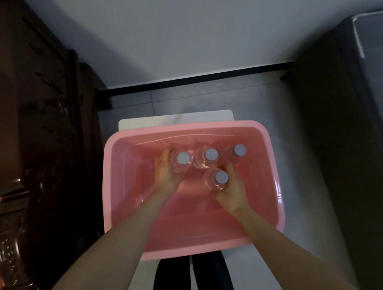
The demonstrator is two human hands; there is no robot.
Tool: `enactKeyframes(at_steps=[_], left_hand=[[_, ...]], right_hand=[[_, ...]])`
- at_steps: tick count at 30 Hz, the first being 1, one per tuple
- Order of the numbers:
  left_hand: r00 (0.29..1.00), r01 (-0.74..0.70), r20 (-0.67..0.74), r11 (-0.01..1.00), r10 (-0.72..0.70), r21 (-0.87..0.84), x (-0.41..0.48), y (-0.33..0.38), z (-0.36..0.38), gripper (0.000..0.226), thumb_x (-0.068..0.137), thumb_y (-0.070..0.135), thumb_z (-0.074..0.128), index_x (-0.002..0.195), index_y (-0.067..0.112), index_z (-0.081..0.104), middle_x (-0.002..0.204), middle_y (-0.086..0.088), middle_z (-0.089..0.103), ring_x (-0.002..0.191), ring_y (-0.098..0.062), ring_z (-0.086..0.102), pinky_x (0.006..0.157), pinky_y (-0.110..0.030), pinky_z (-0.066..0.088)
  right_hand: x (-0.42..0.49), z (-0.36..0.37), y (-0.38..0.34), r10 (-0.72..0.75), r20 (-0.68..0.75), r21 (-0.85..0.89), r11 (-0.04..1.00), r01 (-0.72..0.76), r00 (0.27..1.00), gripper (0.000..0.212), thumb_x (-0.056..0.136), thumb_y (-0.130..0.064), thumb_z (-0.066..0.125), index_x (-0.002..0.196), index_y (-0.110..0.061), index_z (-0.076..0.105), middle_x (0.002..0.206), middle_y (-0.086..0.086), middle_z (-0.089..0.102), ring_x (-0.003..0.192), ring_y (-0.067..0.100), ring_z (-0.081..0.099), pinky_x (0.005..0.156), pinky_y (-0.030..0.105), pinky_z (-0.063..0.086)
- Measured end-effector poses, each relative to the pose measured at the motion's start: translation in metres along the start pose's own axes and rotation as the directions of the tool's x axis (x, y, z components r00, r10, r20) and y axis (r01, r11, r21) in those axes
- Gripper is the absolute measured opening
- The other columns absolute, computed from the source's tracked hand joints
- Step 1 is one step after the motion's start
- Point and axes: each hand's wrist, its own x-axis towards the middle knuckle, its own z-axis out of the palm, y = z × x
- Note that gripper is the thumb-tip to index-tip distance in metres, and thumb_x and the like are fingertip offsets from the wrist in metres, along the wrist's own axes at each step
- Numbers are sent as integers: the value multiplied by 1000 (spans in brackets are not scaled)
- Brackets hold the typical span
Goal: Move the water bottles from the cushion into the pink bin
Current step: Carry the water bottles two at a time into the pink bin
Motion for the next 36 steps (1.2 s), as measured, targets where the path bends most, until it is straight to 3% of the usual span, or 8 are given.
enactKeyframes(at_steps=[5,8,10,14,20,25,32,36], left_hand=[[997,29,74,998,-32,48,2,5,-11,82,55,5,87,127,8,47,125,-8,56,114,-25,52,90,-25,39],[984,-132,140,975,108,177,5,17,-31,75,61,12,84,128,14,49,127,-2,56,114,-19,50,88,-16,33],[958,-250,200,937,204,244,4,29,-47,58,67,17,80,120,19,56,122,0,60,109,-21,56,86,-23,41],[936,-305,274,896,220,323,4,44,-59,44,73,16,75,115,15,64,116,-6,66,103,-30,63,86,-40,50],[941,-247,307,911,143,332,4,58,-50,25,75,12,71,99,12,65,86,-10,70,77,-32,63,70,-38,50],[949,-252,264,915,171,314,1,64,-43,28,74,7,72,100,13,66,87,-8,71,74,-28,64,68,-32,48],[952,-254,249,916,179,311,1,66,-41,24,77,12,72,99,11,66,88,-10,70,76,-32,64,70,-38,50],[936,-269,318,890,151,368,2,72,-44,27,77,16,71,101,9,60,93,-10,68,84,-33,61,69,-36,44]], right_hand=[[-12,-26,-16,-166,-22,-223,962,157,986,56,67,-15,73,118,-27,55,115,-5,55,97,19,57,68,34,50],[-19,-38,-30,-350,100,-414,836,359,931,35,68,-8,70,99,-23,64,100,-5,60,86,22,57,53,26,38],[-19,-42,-38,-370,200,-476,773,420,907,30,70,0,66,95,-16,67,96,0,60,87,26,57,55,26,29],[-12,-44,-45,-317,280,-553,718,422,906,34,79,0,56,108,-15,67,104,4,56,98,26,52,62,29,31],[-4,-57,-47,-271,297,-593,699,399,916,26,78,-2,57,101,-10,66,106,9,59,102,30,52,70,31,36],[-3,-77,-39,-245,241,-611,713,343,939,24,79,-4,55,99,-9,67,114,10,59,98,33,53,71,35,38],[-6,-78,-32,-208,241,-656,685,317,948,30,81,-5,53,109,-13,61,117,6,54,103,28,50,79,37,43],[-10,-81,-40,-208,249,-669,669,323,946,37,80,-14,59,117,-18,59,121,1,51,110,25,47,77,36,46]])
